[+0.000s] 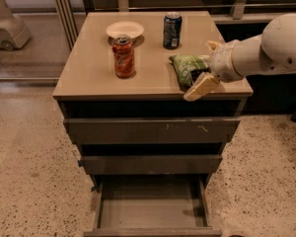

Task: Place green jalapeno chip bag into bottom drawer

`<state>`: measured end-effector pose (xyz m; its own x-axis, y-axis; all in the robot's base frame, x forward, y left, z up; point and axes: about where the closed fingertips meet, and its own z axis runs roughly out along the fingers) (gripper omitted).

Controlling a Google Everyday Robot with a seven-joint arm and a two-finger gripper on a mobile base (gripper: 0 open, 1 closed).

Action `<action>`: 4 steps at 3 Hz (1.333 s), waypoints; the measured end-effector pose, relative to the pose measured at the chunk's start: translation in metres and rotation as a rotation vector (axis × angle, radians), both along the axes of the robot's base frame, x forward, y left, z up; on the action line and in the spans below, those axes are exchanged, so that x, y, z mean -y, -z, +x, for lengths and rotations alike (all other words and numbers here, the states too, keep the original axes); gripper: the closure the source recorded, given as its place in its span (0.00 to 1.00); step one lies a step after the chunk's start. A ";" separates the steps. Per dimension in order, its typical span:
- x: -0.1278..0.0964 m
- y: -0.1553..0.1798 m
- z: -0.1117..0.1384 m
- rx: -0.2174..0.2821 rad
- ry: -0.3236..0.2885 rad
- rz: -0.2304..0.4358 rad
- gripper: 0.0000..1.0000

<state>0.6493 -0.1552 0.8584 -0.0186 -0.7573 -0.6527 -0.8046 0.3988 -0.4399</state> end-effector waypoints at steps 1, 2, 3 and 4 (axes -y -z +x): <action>0.000 0.000 0.000 0.000 -0.001 0.000 0.24; 0.000 0.000 0.000 0.000 -0.001 0.000 0.47; 0.000 0.000 0.000 0.000 -0.001 0.000 0.71; 0.000 0.000 0.000 0.000 -0.001 0.000 0.94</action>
Offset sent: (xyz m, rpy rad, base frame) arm 0.0002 0.0004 -0.0003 0.0004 0.0003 0.0006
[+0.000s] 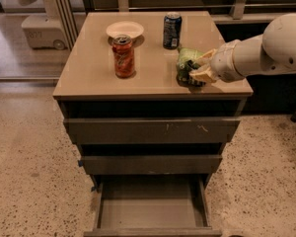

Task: Place green jalapeno chip bag into bottom drawer

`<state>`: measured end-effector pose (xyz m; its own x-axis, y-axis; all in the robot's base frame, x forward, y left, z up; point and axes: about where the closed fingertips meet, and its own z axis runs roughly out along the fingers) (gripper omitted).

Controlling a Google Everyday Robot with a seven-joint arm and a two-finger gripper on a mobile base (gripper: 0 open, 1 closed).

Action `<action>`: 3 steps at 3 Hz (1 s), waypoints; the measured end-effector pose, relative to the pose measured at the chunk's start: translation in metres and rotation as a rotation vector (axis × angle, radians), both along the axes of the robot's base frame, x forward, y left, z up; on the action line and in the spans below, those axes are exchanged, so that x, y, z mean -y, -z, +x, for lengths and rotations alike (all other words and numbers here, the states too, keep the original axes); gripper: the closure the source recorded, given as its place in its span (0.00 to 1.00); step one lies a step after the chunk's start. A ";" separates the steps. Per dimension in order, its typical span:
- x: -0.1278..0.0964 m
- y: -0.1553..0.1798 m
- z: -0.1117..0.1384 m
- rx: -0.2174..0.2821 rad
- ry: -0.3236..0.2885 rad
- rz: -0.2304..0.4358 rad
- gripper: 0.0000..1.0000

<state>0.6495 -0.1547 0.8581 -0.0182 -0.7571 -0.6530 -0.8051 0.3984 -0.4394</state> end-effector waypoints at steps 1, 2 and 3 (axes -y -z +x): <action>-0.003 -0.003 -0.004 0.004 -0.031 0.010 1.00; -0.010 -0.020 -0.026 0.010 -0.124 0.045 1.00; -0.013 -0.049 -0.060 0.018 -0.248 0.100 1.00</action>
Offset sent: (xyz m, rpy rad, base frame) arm -0.0610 0.0125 0.0410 0.0853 -0.0112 0.2599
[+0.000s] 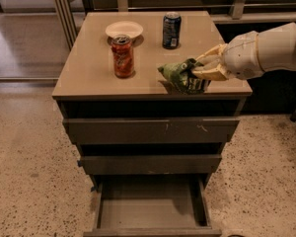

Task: Place green jalapeno chip bag into bottom drawer

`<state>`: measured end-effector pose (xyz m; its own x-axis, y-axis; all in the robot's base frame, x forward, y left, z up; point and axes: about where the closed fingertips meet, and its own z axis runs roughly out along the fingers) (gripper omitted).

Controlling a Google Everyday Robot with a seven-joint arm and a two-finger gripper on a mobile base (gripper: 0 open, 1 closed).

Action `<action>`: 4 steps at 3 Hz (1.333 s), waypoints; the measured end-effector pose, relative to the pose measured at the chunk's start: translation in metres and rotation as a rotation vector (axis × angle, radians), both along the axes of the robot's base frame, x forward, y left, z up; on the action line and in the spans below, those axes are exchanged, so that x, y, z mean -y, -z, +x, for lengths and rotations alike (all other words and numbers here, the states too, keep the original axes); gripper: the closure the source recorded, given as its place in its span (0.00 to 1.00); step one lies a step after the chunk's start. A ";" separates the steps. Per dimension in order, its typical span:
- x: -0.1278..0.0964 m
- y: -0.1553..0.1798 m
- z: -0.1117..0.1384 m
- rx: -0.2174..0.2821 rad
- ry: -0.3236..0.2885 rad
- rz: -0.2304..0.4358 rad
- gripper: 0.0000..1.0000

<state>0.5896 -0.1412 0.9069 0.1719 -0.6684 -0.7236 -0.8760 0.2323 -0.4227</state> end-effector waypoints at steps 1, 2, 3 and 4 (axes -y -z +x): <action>-0.007 -0.057 -0.042 -0.015 -0.173 0.120 1.00; -0.010 -0.048 -0.050 -0.041 -0.201 0.102 1.00; -0.015 -0.049 -0.057 -0.050 -0.216 0.118 1.00; -0.024 -0.053 -0.095 -0.084 -0.228 0.172 1.00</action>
Offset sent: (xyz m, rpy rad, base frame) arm -0.0271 0.0032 0.0423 0.0934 -0.0002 0.1169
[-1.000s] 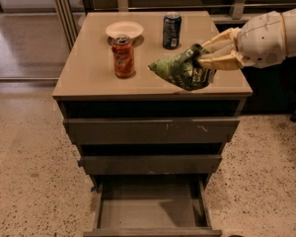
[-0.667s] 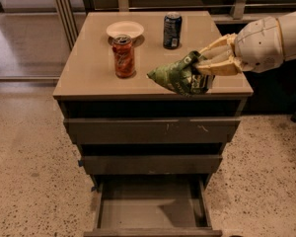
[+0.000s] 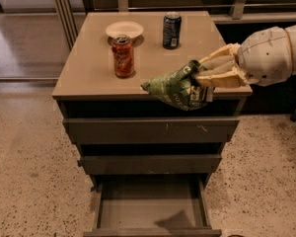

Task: Place green jalapeno chip bag into bottom drawer

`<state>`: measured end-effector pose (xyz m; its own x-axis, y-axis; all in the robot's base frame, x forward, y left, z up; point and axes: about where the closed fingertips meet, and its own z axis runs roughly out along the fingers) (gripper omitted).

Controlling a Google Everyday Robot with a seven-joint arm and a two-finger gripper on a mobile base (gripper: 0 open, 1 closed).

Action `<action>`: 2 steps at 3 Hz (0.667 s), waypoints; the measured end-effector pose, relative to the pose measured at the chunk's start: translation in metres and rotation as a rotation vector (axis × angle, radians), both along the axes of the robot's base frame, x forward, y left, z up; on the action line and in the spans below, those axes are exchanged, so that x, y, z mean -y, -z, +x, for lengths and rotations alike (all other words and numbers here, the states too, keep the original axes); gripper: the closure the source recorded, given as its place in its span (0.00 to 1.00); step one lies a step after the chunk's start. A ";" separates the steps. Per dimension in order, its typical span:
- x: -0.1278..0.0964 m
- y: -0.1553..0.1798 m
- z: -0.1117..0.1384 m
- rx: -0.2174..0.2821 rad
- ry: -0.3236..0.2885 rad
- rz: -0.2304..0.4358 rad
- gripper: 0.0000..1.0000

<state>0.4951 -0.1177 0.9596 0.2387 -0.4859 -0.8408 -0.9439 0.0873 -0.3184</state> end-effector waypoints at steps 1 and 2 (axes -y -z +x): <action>0.004 0.033 -0.039 -0.042 0.001 0.005 1.00; 0.017 0.130 -0.061 -0.073 -0.005 -0.033 1.00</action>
Offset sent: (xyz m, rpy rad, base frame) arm -0.0793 -0.0316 -0.1912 -0.0568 0.0588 0.0021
